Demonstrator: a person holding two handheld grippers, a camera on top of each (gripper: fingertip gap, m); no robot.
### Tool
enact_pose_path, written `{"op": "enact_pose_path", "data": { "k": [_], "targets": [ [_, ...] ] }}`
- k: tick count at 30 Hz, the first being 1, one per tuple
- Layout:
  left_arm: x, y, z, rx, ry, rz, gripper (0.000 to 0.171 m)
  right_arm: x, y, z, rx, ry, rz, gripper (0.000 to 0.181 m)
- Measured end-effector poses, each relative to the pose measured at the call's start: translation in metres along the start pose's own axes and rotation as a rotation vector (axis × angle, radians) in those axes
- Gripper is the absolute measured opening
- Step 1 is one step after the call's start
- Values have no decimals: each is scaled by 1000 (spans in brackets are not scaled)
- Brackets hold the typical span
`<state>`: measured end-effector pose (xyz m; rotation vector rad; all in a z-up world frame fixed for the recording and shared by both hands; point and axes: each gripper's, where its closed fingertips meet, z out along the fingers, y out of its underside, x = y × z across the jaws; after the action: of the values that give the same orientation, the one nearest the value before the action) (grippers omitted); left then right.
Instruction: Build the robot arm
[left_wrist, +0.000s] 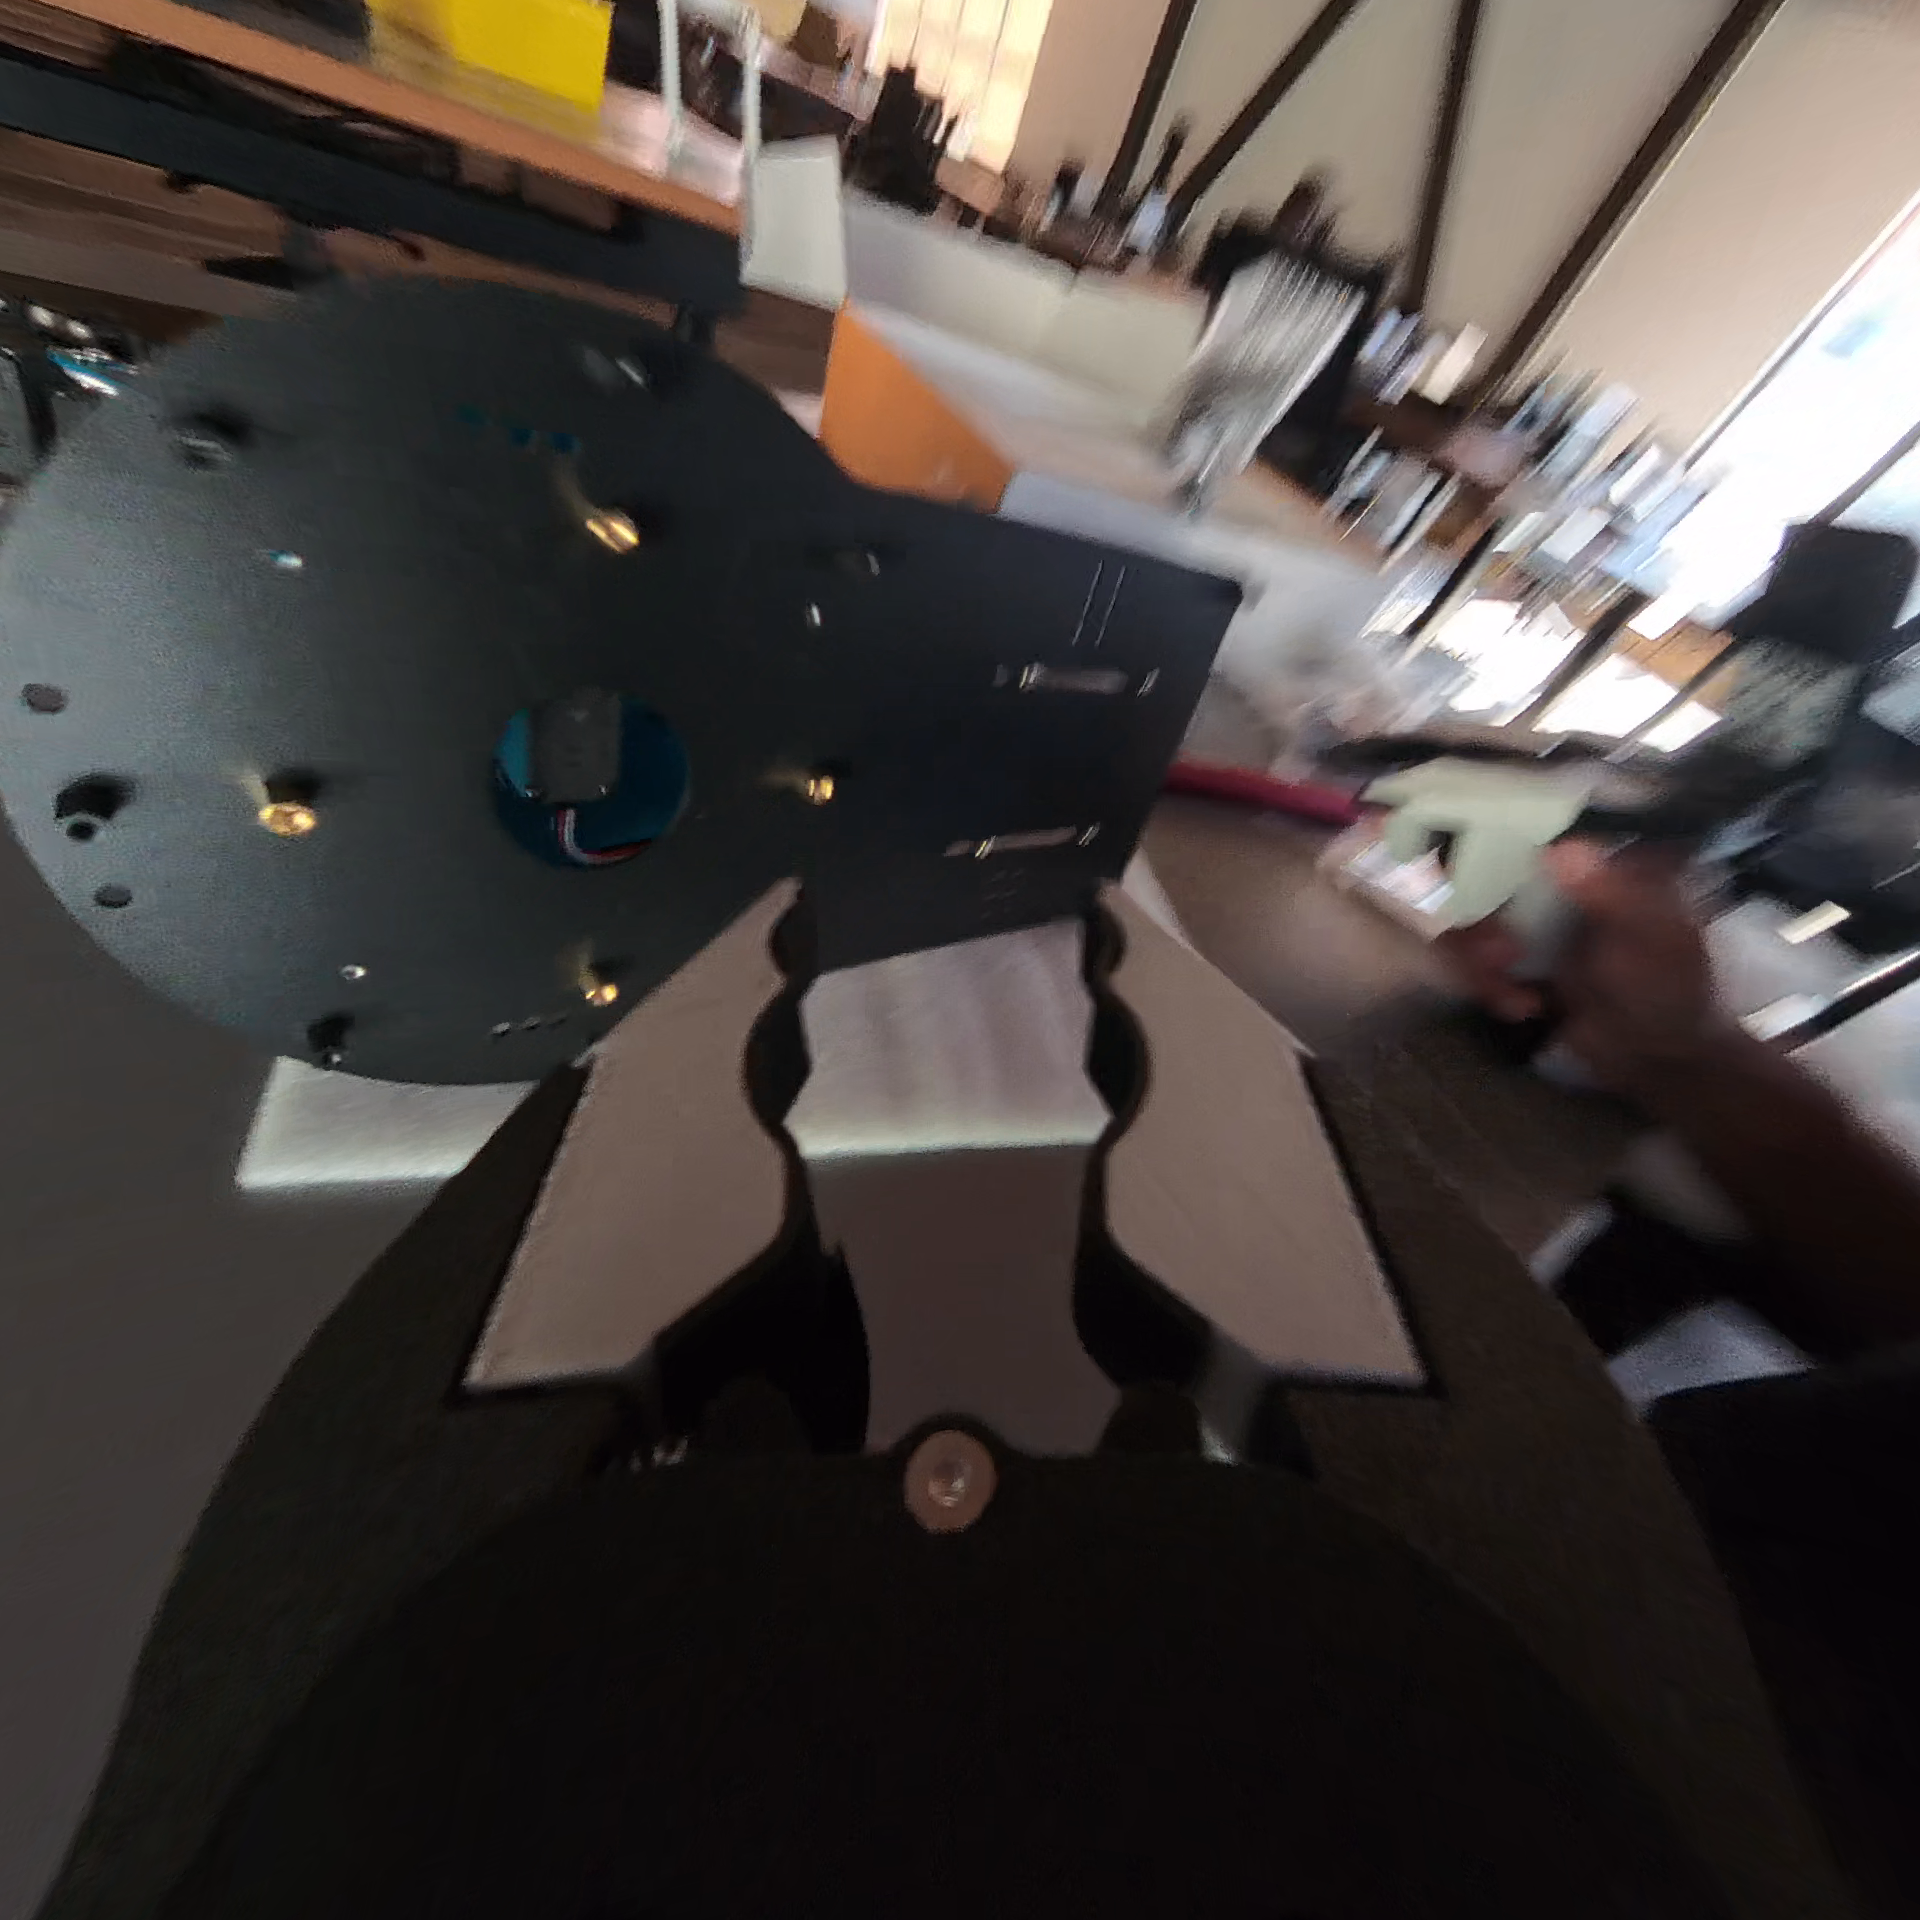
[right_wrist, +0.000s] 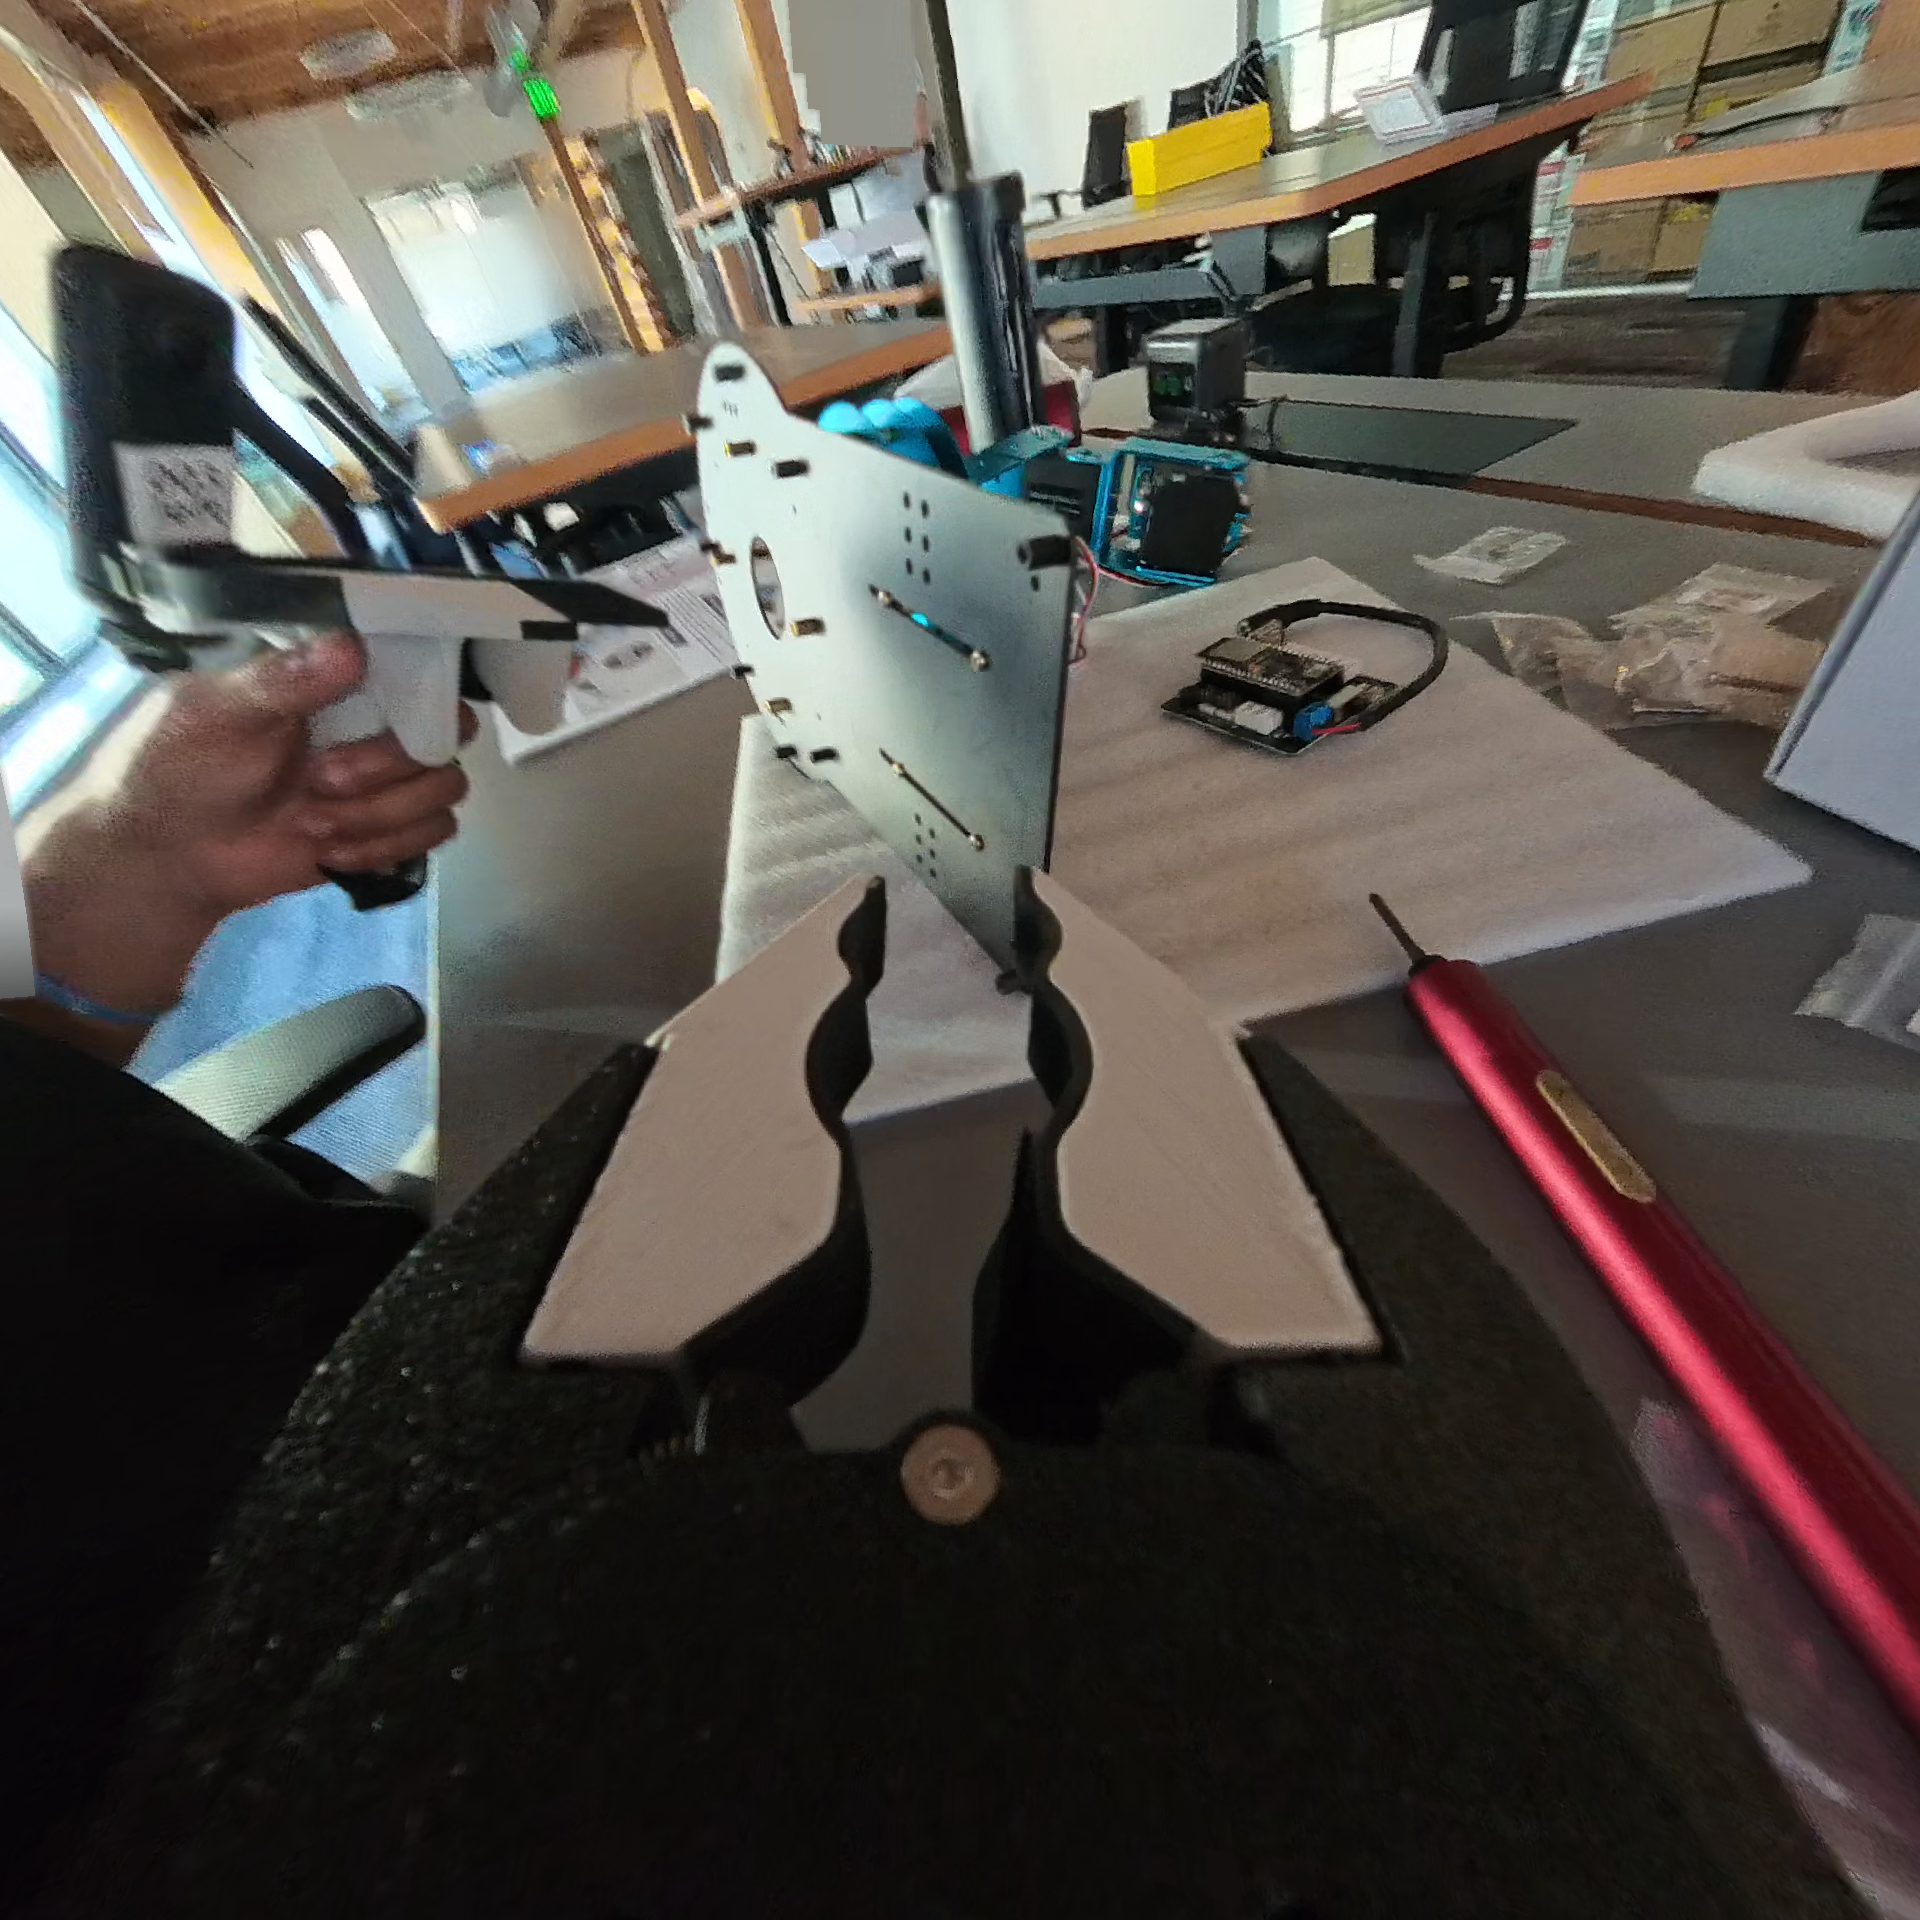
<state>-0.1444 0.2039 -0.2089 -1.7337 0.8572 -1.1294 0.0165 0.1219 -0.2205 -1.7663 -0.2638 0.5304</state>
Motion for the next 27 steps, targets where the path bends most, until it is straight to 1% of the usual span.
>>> {"op": "enact_pose_path", "data": {
  "k": [1, 2, 4, 6, 7, 8, 10, 11, 13, 15, 18, 20, 22, 23, 24, 25, 27],
  "targets": [
    [1, 7, 4, -38, -31, 54, 43, -3, 1, 4, -17, 19, -41, 22],
    [3, 13, 9, -79, -58, 118, 40, -6, 1, 9, -30, 35, -71, 23],
    [10, 24, 20, -136, -110, 257, 39, -13, 0, 17, -60, 51, -94, 23],
    [20, 31, 28, -157, -138, 321, 36, -13, -1, 17, -93, 61, -97, 25],
    [28, 35, 30, -156, -115, 318, 34, -7, -2, 13, -107, 85, -109, 26],
    [36, 38, 32, -154, -77, 305, 33, 6, -2, 6, -130, 139, -127, 26],
    [47, 41, 33, -149, -28, 290, 33, 44, -4, -17, -196, 304, -161, 26],
    [48, 42, 34, -146, -24, 292, 33, 62, 0, -27, -254, 359, -171, 26],
    [53, 43, 37, -155, -3, 301, 33, 96, 16, -44, -394, 440, -178, 36],
    [62, 44, 41, -162, 38, 295, 34, 110, 32, -46, -486, 380, -132, 39],
    [81, 46, 49, -164, 124, 259, 33, 119, 46, -33, -604, 261, -94, 41],
    [93, 49, 54, -169, 173, 229, 33, 129, 57, -26, -709, 250, -132, 43],
    [101, 53, 59, -179, 197, 209, 34, 125, 71, -23, -813, 191, -149, 39],
    [105, 56, 61, -184, 201, 205, 33, 125, 68, -19, -797, 190, -153, 31],
    [109, 60, 62, -189, 205, 203, 33, 125, 69, -18, -812, 183, -177, 20],
    [113, 63, 64, -194, 208, 198, 33, 124, 69, -17, -816, 177, -188, 19],
    [121, 66, 68, -197, 210, 179, 34, 128, 66, -19, -815, 236, -207, 18]
  ]
}}
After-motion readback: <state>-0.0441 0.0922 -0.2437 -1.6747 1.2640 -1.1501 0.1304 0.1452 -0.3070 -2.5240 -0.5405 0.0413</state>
